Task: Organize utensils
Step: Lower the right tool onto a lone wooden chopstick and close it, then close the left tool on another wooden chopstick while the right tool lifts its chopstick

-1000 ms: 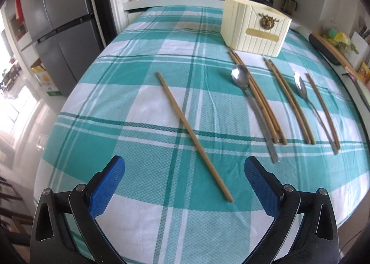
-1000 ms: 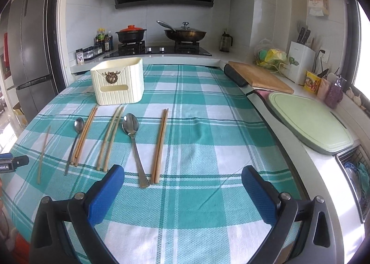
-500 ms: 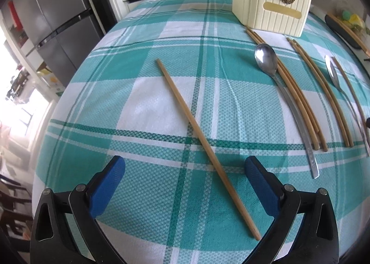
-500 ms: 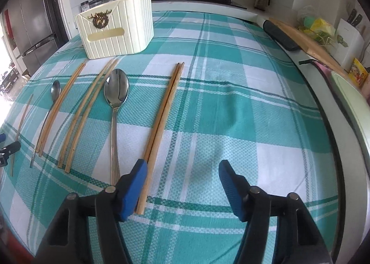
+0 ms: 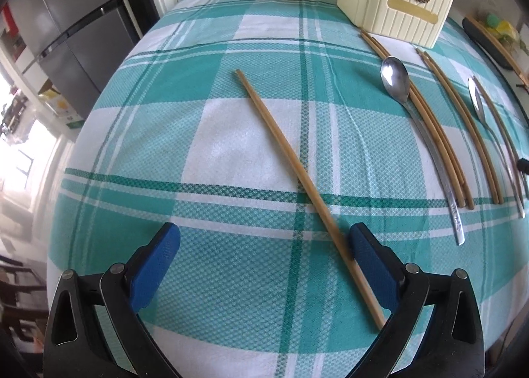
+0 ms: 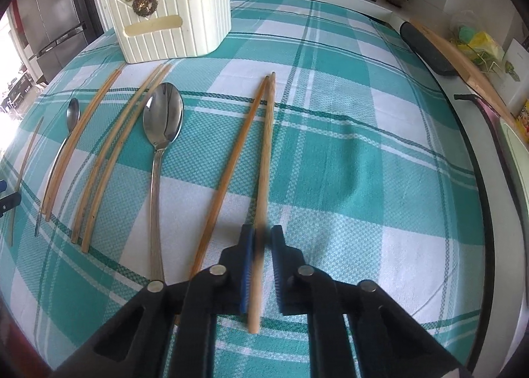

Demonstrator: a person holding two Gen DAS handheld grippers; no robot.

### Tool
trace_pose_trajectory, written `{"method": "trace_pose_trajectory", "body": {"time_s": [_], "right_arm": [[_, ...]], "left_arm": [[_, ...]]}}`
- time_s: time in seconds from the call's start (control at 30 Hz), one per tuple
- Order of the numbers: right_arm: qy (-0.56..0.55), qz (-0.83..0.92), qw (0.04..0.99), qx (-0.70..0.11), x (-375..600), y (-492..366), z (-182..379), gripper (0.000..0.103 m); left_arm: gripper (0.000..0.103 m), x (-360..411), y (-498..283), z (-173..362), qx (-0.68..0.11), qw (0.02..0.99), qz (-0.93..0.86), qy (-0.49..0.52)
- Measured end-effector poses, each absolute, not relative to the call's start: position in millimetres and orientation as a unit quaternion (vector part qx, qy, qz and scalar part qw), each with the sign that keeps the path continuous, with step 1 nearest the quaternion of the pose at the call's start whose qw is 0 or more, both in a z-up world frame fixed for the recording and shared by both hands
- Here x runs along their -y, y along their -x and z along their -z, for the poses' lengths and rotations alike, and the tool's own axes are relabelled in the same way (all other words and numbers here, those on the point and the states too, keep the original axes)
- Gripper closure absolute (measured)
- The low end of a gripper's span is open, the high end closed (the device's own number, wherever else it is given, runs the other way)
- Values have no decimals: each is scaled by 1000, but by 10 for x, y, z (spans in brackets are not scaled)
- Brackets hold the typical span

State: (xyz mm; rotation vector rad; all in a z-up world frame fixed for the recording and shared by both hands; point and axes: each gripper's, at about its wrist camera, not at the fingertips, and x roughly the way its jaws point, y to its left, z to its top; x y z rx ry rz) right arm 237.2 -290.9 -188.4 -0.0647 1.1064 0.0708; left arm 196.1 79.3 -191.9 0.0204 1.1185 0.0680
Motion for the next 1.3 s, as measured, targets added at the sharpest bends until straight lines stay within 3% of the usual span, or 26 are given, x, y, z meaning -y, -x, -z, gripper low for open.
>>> {"method": "trace_pose_trajectory", "body": {"time_s": [0.13, 0.33, 0.53, 0.73, 1.0, 1.1, 1.3], "right_arm": [[16, -31, 843, -537, 2968, -2352, 1878, 96], [10, -45, 827, -560, 3007, -2442, 1877, 95], [19, -66, 812, -579, 2973, -2804, 1885, 95], [6, -76, 808, -585, 2946, -3437, 1914, 95], [-37, -71, 789, -610, 2995, -4144, 1944, 95], [-17, -67, 785, -615, 2982, -4151, 1947, 96], [-39, -24, 766, -641, 3190, -4031, 1958, 96]], "left_arm": [[31, -898, -2040, 1877, -538, 843, 7, -13], [31, -1064, -2345, 1896, -545, 838, 25, -13], [43, -1086, -2632, 1884, -555, 831, 33, -18], [77, -1057, -2900, 1860, -560, 827, 51, -12], [83, -1071, -3036, 1857, -564, 824, 48, 4], [92, -1061, -3035, 1857, -558, 828, 51, 4], [98, -974, -3139, 1859, -556, 826, 85, 27]]}}
